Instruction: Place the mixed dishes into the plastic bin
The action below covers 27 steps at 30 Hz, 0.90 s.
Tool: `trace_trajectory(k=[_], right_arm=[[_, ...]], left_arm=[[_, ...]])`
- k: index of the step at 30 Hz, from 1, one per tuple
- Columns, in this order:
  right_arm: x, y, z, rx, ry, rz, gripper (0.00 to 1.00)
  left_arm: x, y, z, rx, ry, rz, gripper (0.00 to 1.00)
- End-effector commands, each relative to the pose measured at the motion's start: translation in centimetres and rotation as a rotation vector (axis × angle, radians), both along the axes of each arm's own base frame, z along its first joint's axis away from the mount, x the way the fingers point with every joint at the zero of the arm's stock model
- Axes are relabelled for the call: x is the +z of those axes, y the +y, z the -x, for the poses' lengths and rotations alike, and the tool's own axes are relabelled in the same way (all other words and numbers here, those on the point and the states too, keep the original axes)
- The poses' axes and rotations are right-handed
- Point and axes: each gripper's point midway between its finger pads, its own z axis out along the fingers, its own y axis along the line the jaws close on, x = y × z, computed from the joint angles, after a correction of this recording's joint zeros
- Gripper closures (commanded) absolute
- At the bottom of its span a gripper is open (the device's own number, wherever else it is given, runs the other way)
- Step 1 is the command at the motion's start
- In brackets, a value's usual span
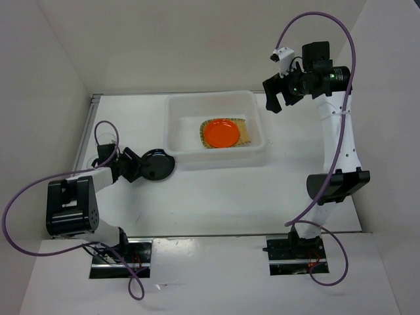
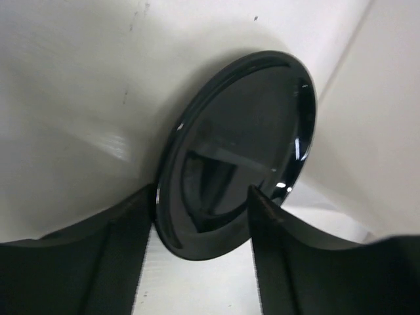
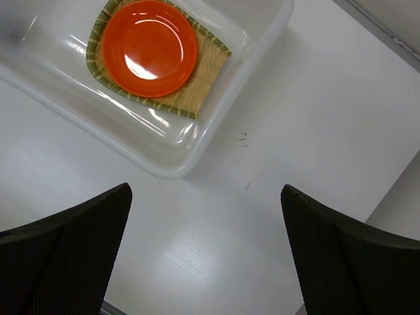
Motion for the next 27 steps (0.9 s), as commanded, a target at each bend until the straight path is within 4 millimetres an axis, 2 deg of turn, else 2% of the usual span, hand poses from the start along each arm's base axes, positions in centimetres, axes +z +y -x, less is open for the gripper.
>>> trace_trajectory(k=[1, 6, 7, 10, 11, 12, 16, 19, 21, 23, 24, 26, 27], right_arm=[[1.7, -0.2, 0.9, -0.004, -0.050, 0.017, 0.01], [1.7, -0.2, 0.9, -0.004, -0.050, 0.017, 0.01], [1.7, -0.2, 0.9, -0.004, -0.050, 0.017, 0.01], [1.4, -0.2, 1.0, -0.004, -0.041, 0.018, 0.01], [1.4, -0.2, 1.0, -0.004, -0.041, 0.018, 0.01], [1.4, -0.2, 1.0, -0.004, -0.041, 0.018, 0.01], [1.1, 0.0, 1.0, 0.003, -0.031, 0.013, 0.01], [0.8, 0.3, 1.1, 0.016, -0.020, 0.001, 0.01], [0.5, 0.5, 1.2, 0.023, -0.011, -0.005, 0.01], [0.2, 0.9, 1.1, 0.040, 0.000, -0.022, 0.01], [-0.2, 0.9, 1.1, 0.040, 0.012, -0.021, 0.01], [-1.0, 1.1, 1.3, 0.047, 0.041, -0.026, 0.01], [-1.0, 1.2, 1.3, 0.054, 0.042, -0.034, 0.02]], left_arm=[[-1.4, -0.2, 0.9, -0.034, 0.032, -0.007, 0.37], [-1.3, -0.4, 0.9, -0.040, 0.030, 0.000, 0.51], [-1.4, -0.4, 1.1, -0.040, 0.039, 0.002, 0.60], [-1.6, -0.4, 1.3, -0.047, 0.045, -0.003, 0.73], [-1.4, -0.4, 1.4, -0.054, 0.041, -0.009, 0.82], [-1.5, -0.4, 1.6, -0.054, 0.052, -0.007, 0.86], [0.2, -0.4, 1.6, -0.054, 0.031, -0.011, 0.96], [2.4, -0.4, 1.8, -0.025, 0.017, -0.005, 1.00], [5.0, 0.0, 1.5, 0.011, -0.020, -0.015, 1.00], [6.4, 0.5, 2.4, 0.051, 0.003, -0.037, 1.00], [8.4, 0.6, 2.7, 0.069, -0.020, -0.044, 1.00], [10.2, 1.1, 2.9, 0.104, -0.041, -0.062, 1.00], [12.2, 1.2, 3.1, 0.126, -0.066, -0.057, 1.00]])
